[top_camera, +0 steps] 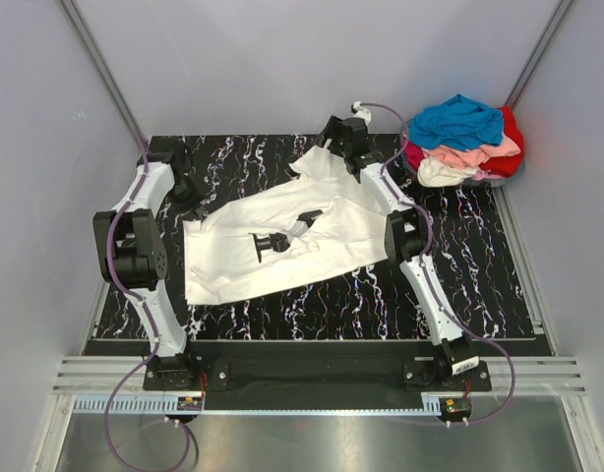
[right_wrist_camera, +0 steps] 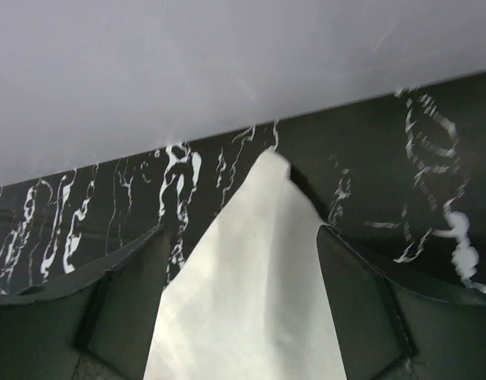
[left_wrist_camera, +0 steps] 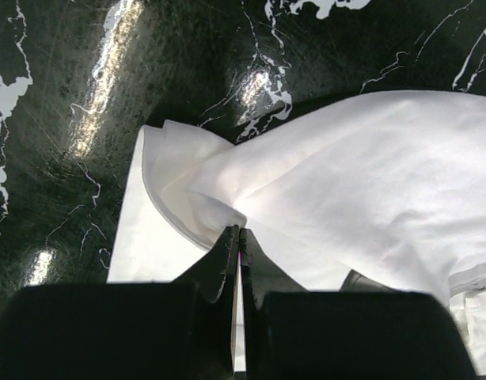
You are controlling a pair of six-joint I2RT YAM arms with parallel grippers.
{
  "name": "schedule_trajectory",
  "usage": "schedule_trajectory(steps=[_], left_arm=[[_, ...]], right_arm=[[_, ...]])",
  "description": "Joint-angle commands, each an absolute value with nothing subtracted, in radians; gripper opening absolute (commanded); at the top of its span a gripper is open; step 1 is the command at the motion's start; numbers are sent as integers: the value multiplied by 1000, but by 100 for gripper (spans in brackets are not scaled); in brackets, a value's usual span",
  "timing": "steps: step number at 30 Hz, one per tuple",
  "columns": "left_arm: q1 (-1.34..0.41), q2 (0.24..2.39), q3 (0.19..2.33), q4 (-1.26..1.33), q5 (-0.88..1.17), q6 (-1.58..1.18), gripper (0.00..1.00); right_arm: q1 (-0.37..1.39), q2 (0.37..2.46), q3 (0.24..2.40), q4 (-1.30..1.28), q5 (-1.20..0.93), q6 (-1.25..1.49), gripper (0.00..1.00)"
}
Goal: Fold and stack the t-shirts
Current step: Fold the tshirt
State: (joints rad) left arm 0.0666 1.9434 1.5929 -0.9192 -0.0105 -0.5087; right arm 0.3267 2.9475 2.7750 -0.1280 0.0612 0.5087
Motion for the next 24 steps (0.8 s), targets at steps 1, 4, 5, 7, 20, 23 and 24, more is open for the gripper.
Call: schedule_trajectory(steps=[1, 4, 5, 7, 20, 23, 24], left_arm=[[66, 1878, 1623, -902, 51, -509, 4], [66, 1862, 1623, -899, 67, -511, 4], [66, 1861, 1623, -899, 69, -512, 4], [66, 1853, 1621, -899, 80, -509, 4], [97, 1821, 1612, -888, 135, -515, 4], [101, 1818, 1612, -888, 146, -515, 4], [107, 1816, 1612, -885, 149, -517, 4]], right_arm=[[339, 2950, 2809, -172, 52, 606, 81], [348, 2956, 2826, -227, 14, 672, 72], [353, 2951, 2824, -233, 35, 669, 71], [357, 2939, 2807, -247, 60, 660, 68], [344, 2958, 2804, -431, 3, 798, 17], [333, 2964, 2793, -448, -43, 833, 0], [330, 2964, 2787, -451, -52, 839, 0]])
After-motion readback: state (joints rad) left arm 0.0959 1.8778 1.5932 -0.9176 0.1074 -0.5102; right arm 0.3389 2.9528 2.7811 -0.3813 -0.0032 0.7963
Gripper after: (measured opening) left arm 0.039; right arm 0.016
